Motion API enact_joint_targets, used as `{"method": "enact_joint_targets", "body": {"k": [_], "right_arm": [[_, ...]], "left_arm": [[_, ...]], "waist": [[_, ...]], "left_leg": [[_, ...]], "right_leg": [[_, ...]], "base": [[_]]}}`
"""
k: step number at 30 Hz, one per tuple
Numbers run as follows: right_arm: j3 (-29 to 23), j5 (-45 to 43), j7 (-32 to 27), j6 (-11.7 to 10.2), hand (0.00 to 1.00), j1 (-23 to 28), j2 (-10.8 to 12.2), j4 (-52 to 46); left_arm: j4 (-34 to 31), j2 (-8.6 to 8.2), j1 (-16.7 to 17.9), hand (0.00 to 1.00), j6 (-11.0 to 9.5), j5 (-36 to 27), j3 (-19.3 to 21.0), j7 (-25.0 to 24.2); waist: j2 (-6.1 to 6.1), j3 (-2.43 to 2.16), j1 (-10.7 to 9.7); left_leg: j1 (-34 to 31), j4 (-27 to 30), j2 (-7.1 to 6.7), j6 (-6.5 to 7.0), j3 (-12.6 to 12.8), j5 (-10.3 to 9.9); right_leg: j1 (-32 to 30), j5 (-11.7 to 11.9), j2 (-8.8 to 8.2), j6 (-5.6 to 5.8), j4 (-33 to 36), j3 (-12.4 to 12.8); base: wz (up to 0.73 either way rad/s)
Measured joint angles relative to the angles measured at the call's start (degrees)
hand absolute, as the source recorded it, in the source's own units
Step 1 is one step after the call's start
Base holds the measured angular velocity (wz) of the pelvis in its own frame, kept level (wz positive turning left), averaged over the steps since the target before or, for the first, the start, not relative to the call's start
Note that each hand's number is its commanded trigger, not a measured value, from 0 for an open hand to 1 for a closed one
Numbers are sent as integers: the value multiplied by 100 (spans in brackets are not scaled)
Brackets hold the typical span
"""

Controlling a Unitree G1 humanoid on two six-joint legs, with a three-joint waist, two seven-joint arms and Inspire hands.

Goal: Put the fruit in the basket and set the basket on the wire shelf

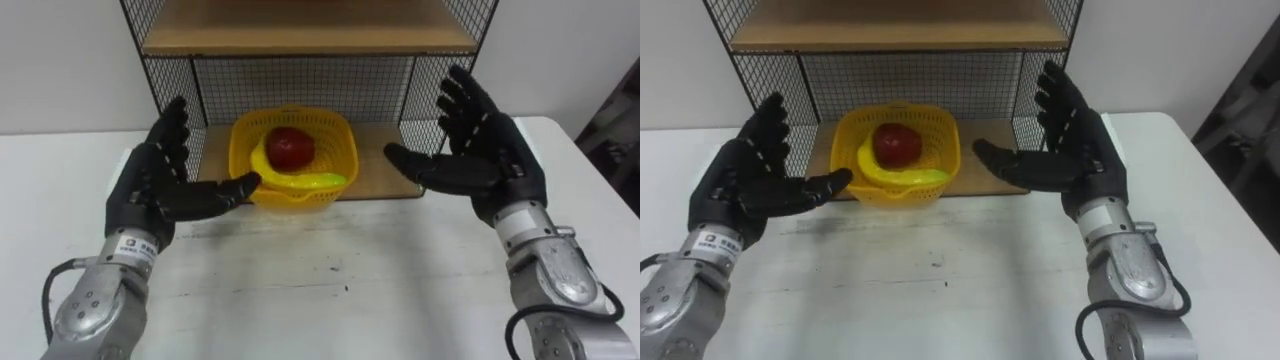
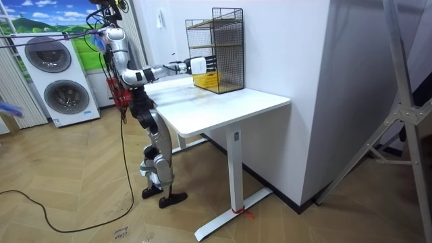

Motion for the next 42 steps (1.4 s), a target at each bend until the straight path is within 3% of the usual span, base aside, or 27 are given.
{"method": "enact_joint_targets", "body": {"k": [5, 13, 17, 22, 25, 28, 30, 32, 33, 36, 38, 39, 40, 42], "right_arm": [[-1, -22, 221, -4, 0, 406, -5, -81], [-68, -13, 363, -91, 0, 996, -6, -277], [-359, 98, 360, -312, 0, 1096, -1, -475], [-932, 142, 27, -371, 0, 1106, -11, -887], [-1432, -20, -458, -661, 0, 1092, -40, -1106], [-2239, -13, -1198, -816, 0, 1088, -119, -1319], [-2872, -155, -1933, -1100, 0, 1084, -277, -1378], [-3353, -156, -2460, -1125, 0, 1088, -388, -1564], [-3646, -187, -2824, -1263, 0, 1094, -414, -1643], [-4251, -264, -3601, -1544, 0, 1163, -588, -1679], [-4636, -242, -4057, -1588, 0, 1220, -682, -1660], [-4834, -146, -4395, -1599, 0, 1246, -771, -1623], [-4946, -27, -4530, -1641, 0, 1245, -825, -1551], [-5437, 686, -4994, -1756, 0, 1322, -1070, -1100]], "left_arm": [[-39, -22, 283, 0, -261, 1, 1, -126], [-39, -100, 672, 0, -380, -403, 149, -170], [-82, -106, 748, 0, -513, -655, 359, -210], [-371, -111, 752, 0, -658, -662, 801, -177], [-624, -103, 753, 0, -936, -706, 1317, -36], [-996, -51, 777, 0, -1082, -901, 2233, 393], [-1226, 106, 789, 0, -1324, -904, 3048, 938], [-1451, 143, 861, 0, -1440, -905, 3701, 1401], [-1505, 154, 857, 0, -1616, -893, 4060, 1756], [-1476, 252, 1061, 0, -1917, -899, 4797, 2581], [-1363, 370, 1111, 0, -1951, -1036, 5183, 3080], [-1299, 462, 1124, 0, -1959, -1209, 5413, 3433], [-1258, 512, 1156, 0, -1974, -1339, 5537, 3586], [-959, 720, 1230, 0, -2065, -1950, 5875, 4149]], "waist": [[-31, 17, 4], [-32, 19, 38], [-22, 9, 36], [6, 15, 25], [45, 35, 16], [82, 18, 61], [103, 10, 135], [115, 9, 154], [108, 2, 155], [96, -9, 225], [54, 1, 313], [39, -37, 347], [34, -38, 366], [1, -31, 435]], "left_leg": [[-31, -11, 1, -2, 2, 1], [-47, -7, 1, -2, 1, 0], [-145, -1, 1, -2, 2, 0], [-205, 13, 0, -2, -6, 0], [-195, 14, 1, -3, -17, 0], [-190, 5, 0, -8, -4, -3], [-197, -2, 3, -9, 20, -3], [-214, 0, 3, -10, 15, -4], [-214, 0, 5, -10, 1, -4], [-206, 9, 1, -16, -7, -8], [-210, 15, -11, -20, -15, -11], [-211, 14, -12, -26, -13, -16], [-209, 16, -17, -27, -15, -17], [-228, 53, -60, -22, -73, -23]], "right_leg": [[-38, 0, 10, 0, 2, 14], [-59, 0, 5, 0, 15, 3], [-166, 0, 10, 0, 42, 22], [-200, 1, 9, -2, 18, 17], [-180, 1, 4, -2, 9, 9], [-187, 1, 13, -2, 12, 16], [-206, 1, 18, -2, 23, 32], [-253, -3, 20, -3, 80, 30], [-270, -15, 16, -5, 121, -2], [-278, -46, 4, -11, 172, -19], [-294, -87, -6, -11, 216, -14], [-303, -99, -7, -16, 227, -13], [-311, -118, -11, -17, 262, -13], [-364, -205, -56, -14, 390, -16]], "base": [[0], [0], [0], [0], [0], [-2], [-5], [-2], [6], [2], [0], [0], [0], [9]]}}
